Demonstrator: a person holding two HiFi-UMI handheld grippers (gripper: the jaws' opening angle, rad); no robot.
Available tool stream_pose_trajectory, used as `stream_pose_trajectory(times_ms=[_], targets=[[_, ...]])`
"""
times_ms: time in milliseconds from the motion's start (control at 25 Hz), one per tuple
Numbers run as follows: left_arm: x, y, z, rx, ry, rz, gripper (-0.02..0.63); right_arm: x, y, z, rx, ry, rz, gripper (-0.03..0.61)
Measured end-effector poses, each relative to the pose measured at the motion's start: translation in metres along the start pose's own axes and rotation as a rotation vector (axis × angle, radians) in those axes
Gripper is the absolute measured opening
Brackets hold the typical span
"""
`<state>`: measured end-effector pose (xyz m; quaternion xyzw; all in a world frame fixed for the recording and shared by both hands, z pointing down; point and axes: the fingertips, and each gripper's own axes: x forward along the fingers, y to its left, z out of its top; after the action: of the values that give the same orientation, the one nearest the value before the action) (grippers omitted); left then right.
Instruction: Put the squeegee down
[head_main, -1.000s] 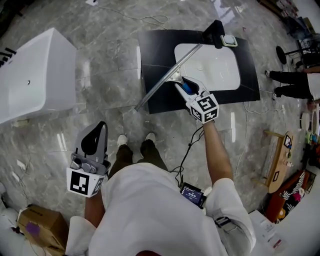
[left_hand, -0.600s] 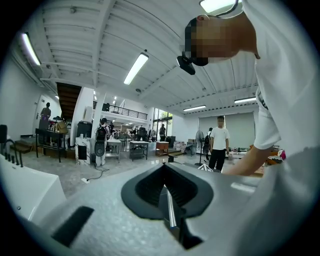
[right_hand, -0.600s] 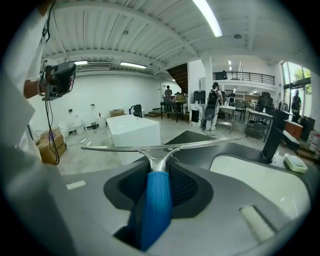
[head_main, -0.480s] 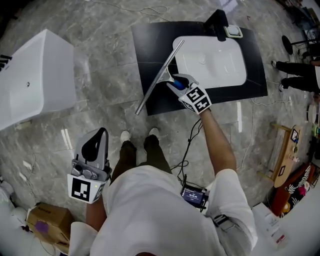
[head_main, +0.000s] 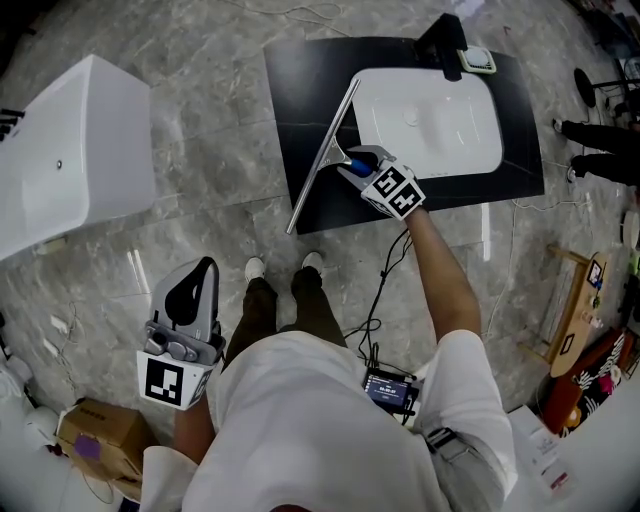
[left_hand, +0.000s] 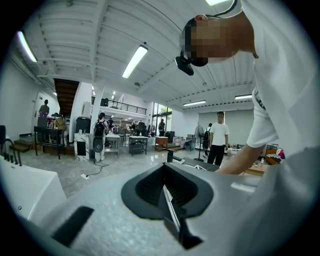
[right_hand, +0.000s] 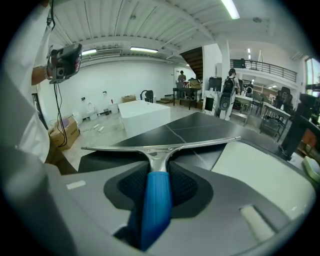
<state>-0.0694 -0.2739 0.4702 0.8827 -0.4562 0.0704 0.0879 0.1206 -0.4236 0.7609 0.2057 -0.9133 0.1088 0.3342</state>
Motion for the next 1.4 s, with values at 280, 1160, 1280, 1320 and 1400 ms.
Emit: stream_pose_trajectory(times_ms=[280, 1160, 1280, 1320, 1400], targets=[[0.005, -0.002, -0.002, -0.005, 0.011, 0.003, -0.005, 0.0, 0.0, -0.003, -0.002, -0.017, -0.04, 0.138], [0.003, -0.006, 0.018, 0.017, -0.044, -0.021, -0.005, -0.103, 0.006, 0.05, 0.117, -0.312, -0.276, 0.227], [0.003, -0.006, 0.026, 0.023, -0.062, -0.031, -0.003, -0.15, 0.034, 0.083, 0.118, -0.43, -0.337, 0.21], [0.004, -0.008, 0.028, 0.025, -0.071, -0.039, -0.005, -0.165, 0.045, 0.095, 0.111, -0.462, -0.352, 0.207], [0.007, -0.014, 0.034, 0.03, -0.089, -0.064, -0.005, -0.191, 0.066, 0.116, 0.095, -0.508, -0.384, 0.196]])
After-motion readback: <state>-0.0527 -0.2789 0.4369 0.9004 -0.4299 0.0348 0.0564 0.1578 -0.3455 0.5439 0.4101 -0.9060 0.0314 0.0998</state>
